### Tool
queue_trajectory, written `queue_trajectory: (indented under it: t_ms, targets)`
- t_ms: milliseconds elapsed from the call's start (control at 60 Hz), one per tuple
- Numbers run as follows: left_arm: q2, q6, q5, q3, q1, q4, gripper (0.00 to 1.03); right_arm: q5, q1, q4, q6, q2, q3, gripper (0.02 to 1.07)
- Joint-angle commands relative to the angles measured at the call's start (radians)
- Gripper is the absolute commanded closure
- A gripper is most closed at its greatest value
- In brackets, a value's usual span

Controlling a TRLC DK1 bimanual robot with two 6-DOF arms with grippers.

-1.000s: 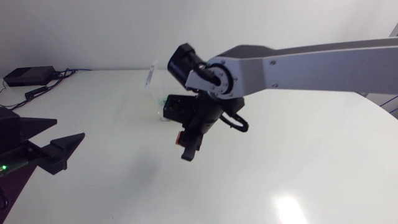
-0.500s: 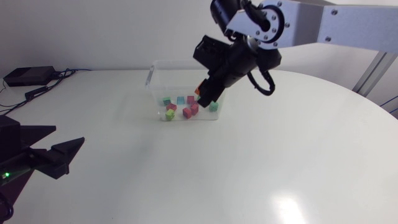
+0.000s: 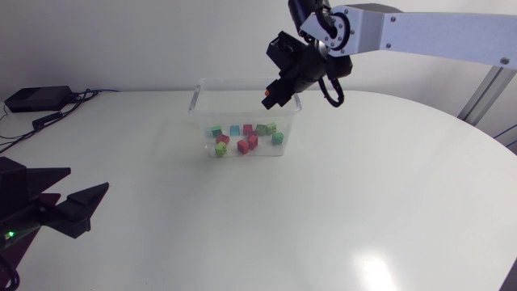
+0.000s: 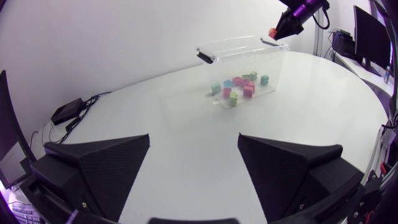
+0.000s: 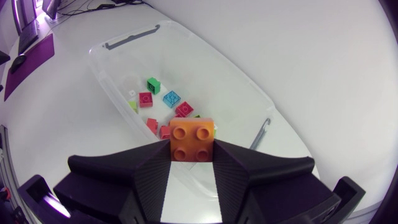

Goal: Place the duplo bricks in the container

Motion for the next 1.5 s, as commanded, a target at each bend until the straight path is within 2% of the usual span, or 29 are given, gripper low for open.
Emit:
queue_trajectory:
  t_ms: [0,450,533,567,617,633,783,933,1217,1383,1483]
  targets:
    - [-0.005,-0.019,-0.008,-0.026,0.009,0.010,0.04,0.008,-0.012,0.027,0.022,0.048,0.046,0.73]
    - [-0.034,-0.019,-0.020,-0.036,0.009,0.012,0.04,0.023,-0.048,0.058,0.042,0.232,0.227,0.71]
    - [-0.042,-0.021,-0.026,-0.038,0.009,0.012,0.04,0.034,-0.053,0.067,0.042,0.255,0.242,0.51]
    - [-0.045,-0.021,-0.026,-0.038,0.009,0.012,0.04,0.040,-0.053,0.067,0.042,0.264,0.250,0.36]
    - [-0.048,-0.021,-0.028,-0.041,0.009,0.012,0.04,0.059,-0.055,0.077,0.048,0.270,0.252,0.07]
    - [-0.048,-0.021,-0.028,-0.043,0.011,0.012,0.04,0.060,-0.055,0.083,0.048,0.270,0.248,0.06]
    - [-0.048,-0.022,-0.032,-0.050,0.017,0.018,0.04,0.086,-0.070,0.089,0.077,0.250,0.241,0.06]
    - [-0.053,-0.034,-0.046,-0.055,0.014,0.035,0.04,0.091,-0.116,0.110,0.107,0.147,0.150,0.06]
    - [-0.065,-0.037,-0.063,-0.055,0.012,0.059,0.04,0.059,-0.211,0.152,0.096,-0.138,-0.183,0.07]
    - [-0.077,-0.042,-0.083,-0.049,-0.028,0.067,0.04,0.053,-0.277,0.150,0.119,-0.316,-0.356,0.07]
    - [-0.080,-0.051,-0.108,-0.046,-0.060,0.073,0.04,-0.012,-0.318,0.152,0.111,-0.405,-0.450,0.06]
